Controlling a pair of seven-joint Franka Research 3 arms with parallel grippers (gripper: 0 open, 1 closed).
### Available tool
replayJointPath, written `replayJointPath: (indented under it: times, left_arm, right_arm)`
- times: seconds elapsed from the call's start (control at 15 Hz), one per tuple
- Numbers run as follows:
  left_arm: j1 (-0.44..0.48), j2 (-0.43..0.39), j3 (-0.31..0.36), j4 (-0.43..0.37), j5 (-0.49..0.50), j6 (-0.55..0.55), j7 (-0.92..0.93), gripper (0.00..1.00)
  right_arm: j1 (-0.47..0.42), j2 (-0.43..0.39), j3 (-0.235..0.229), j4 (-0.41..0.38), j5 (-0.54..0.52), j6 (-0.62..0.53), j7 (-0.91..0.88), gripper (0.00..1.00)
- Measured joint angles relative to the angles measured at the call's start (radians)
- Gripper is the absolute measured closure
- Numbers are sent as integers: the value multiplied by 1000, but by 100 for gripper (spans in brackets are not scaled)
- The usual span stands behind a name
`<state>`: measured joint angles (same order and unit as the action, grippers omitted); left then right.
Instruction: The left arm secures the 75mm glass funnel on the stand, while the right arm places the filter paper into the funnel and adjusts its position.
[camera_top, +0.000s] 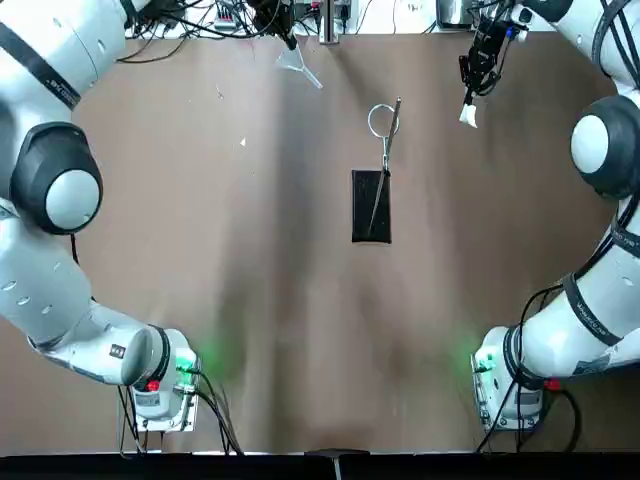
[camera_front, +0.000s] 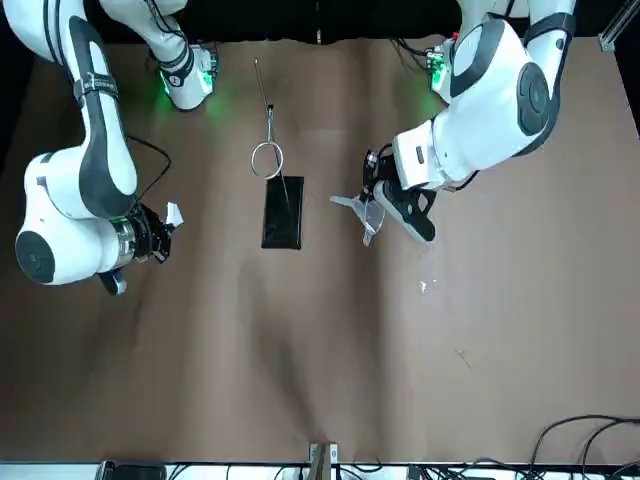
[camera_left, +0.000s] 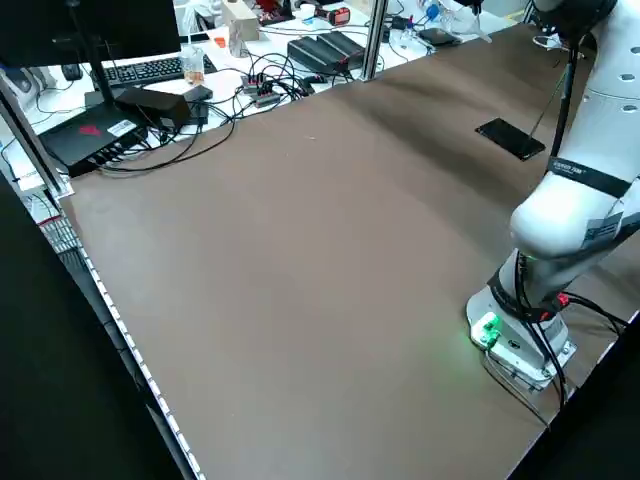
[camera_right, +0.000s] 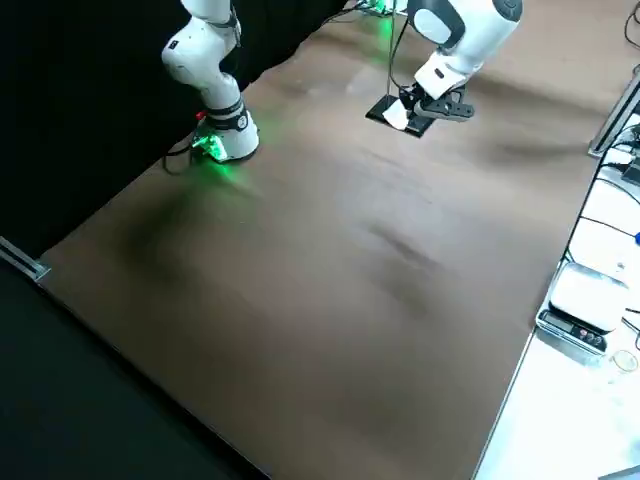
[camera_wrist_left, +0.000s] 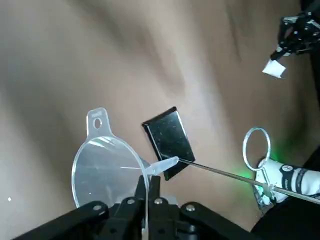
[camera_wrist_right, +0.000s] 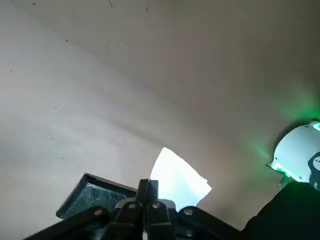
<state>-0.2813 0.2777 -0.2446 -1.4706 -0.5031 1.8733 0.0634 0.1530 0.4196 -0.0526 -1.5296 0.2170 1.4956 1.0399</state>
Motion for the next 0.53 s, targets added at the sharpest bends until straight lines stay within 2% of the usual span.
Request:
replayJointPath:
  times: [0.27,0.53]
  left_arm:
    - [-2,21,-4,-1,-25,-6,33,97]
    - [10,28,-8,0,-120,-48,100,97]
  right_arm:
    - [0,0,0,0,0,0,0,99]
    - [0,0,0,0,0,0,0,99]
